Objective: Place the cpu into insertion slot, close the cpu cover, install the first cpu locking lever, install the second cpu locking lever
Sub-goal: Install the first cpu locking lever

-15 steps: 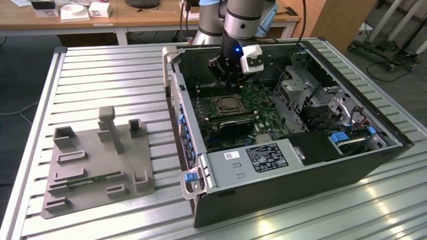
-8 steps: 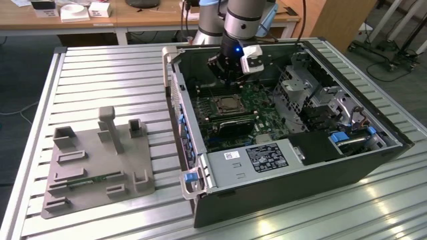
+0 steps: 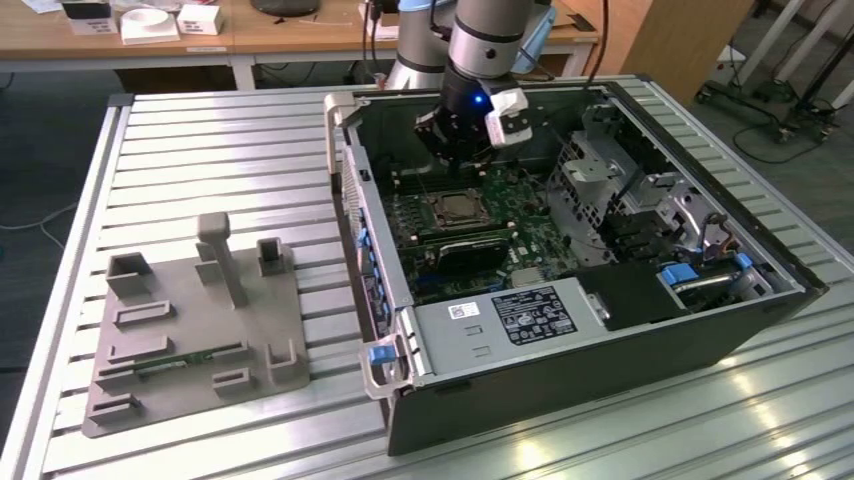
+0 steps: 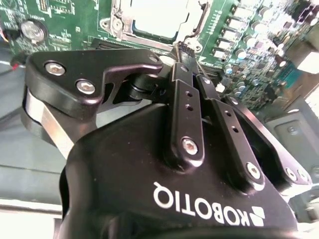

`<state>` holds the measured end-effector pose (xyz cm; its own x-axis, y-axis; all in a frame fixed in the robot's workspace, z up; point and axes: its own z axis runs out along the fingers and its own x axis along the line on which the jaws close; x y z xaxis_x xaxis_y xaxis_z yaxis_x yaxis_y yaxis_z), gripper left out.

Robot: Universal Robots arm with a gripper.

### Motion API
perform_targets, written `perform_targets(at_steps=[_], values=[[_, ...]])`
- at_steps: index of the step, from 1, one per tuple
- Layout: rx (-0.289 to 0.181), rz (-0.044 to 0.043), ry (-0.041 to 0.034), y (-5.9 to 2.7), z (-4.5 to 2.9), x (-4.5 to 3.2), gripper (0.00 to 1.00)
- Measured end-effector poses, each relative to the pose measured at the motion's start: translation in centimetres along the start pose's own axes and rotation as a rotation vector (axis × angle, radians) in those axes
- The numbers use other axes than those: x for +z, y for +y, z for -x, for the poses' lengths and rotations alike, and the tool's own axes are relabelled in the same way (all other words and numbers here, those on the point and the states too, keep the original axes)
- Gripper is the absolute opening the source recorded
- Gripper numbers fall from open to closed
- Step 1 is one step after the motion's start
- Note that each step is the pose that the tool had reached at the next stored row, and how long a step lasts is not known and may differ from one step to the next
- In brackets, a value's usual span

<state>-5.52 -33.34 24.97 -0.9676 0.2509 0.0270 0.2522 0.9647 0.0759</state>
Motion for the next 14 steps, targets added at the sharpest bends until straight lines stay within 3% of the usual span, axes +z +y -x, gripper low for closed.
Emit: perform_targets(at_steps=[7, 14], values=[[-0.091, -0.0023, 0.0069, 0.01, 0.0, -0.02, 0.1], [-0.215, -0.0057, 0.0163, 0.01, 0.0, -0.01, 0.1]])
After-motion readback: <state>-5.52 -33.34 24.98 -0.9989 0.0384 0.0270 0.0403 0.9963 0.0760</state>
